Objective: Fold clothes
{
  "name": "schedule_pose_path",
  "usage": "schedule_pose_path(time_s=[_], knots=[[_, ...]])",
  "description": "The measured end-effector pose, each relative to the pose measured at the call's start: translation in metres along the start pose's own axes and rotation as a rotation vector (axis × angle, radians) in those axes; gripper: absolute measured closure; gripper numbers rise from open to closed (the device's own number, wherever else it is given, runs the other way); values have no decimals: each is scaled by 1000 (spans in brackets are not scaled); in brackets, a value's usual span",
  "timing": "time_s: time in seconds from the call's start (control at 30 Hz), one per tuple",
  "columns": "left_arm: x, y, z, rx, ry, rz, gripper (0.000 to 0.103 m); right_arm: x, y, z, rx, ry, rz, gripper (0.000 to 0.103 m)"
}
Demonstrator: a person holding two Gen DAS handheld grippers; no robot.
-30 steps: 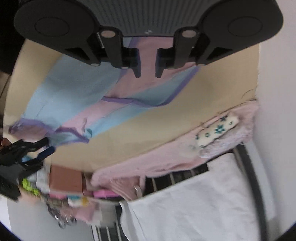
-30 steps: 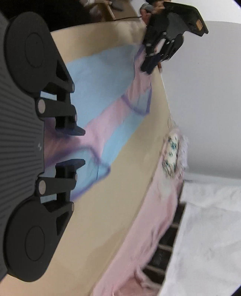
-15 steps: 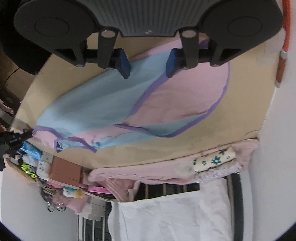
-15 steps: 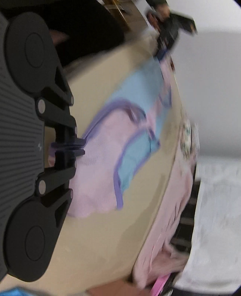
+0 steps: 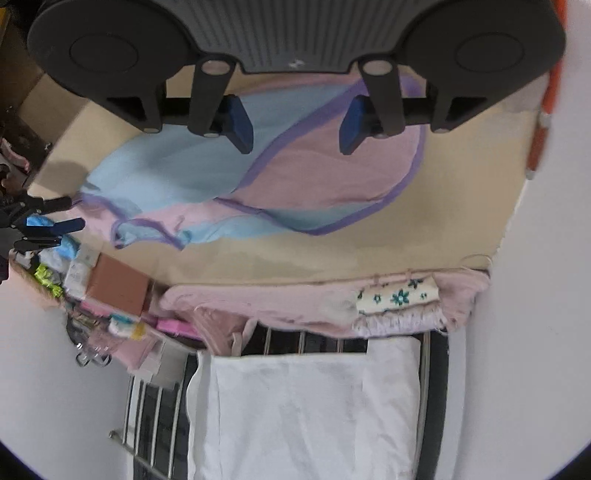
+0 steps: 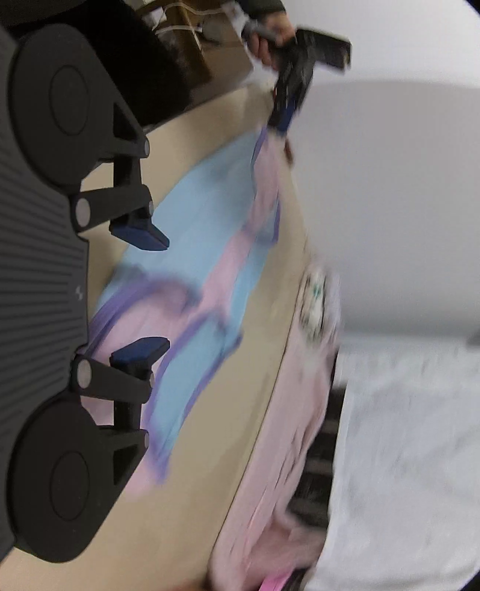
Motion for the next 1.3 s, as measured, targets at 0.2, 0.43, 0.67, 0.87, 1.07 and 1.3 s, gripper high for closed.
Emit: schedule_pose_path(time_s=[0.2,0.43,0.67,0.87,1.07,1.3], knots=[[-12,-21,14,49,-76,-63,94,1,-15,55,17,-33,58,56],[-20,-27,-19,90,-12,-104,102,-11,3,59,-50,-18,182,55],[32,-28,-11,188,21,-118,77,20,22,51,-124,-1,139,49],[103,5,115,141,-127,102,25,72,88,117,-197,-110,204,49],[99,-5,179,113,-283,56,87,58,103,166,-144,-243,253,76],[98,-4,176,87,-259,77,101,45,89,158,-144,-226,165,99]])
Point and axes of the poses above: each gripper's, at about its wrist camera, not at the fingertips, and z roughly the way its jaws point, y to its right, x to its top, the point moved 9 cm from there along z, roughly the way its jaws point
